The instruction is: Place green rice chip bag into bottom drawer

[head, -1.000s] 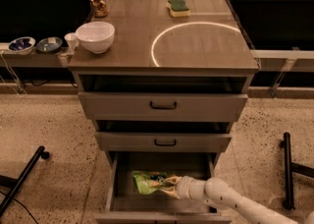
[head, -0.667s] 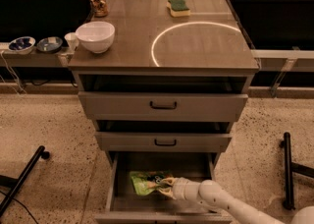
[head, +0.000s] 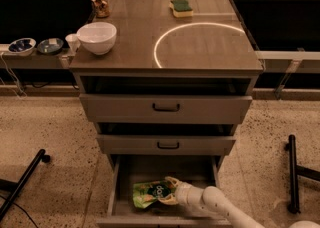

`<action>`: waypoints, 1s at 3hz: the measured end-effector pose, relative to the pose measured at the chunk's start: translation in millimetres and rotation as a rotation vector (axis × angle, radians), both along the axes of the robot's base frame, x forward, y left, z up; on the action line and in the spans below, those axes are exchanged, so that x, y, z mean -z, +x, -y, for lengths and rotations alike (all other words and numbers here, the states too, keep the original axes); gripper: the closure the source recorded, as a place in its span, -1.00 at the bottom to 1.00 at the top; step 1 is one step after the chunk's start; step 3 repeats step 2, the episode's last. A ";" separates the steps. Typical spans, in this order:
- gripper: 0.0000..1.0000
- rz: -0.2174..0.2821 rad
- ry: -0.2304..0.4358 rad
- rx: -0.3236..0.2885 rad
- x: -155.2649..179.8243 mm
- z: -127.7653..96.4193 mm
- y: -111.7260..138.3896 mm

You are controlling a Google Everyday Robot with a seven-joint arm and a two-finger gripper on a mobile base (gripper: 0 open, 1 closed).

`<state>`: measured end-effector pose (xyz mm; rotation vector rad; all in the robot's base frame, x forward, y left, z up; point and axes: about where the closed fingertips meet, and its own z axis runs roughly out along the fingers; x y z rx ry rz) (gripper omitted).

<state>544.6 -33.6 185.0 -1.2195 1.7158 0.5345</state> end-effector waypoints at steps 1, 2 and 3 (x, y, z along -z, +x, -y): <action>-1.00 -0.024 0.047 -0.014 2.2 11.5 5.1; -1.00 -0.024 0.048 -0.016 2.1 10.7 4.5; -1.00 -0.024 0.048 -0.016 2.1 10.7 4.5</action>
Offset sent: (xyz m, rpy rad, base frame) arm 0.0051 -0.0103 -0.0030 0.0476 0.0237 0.0072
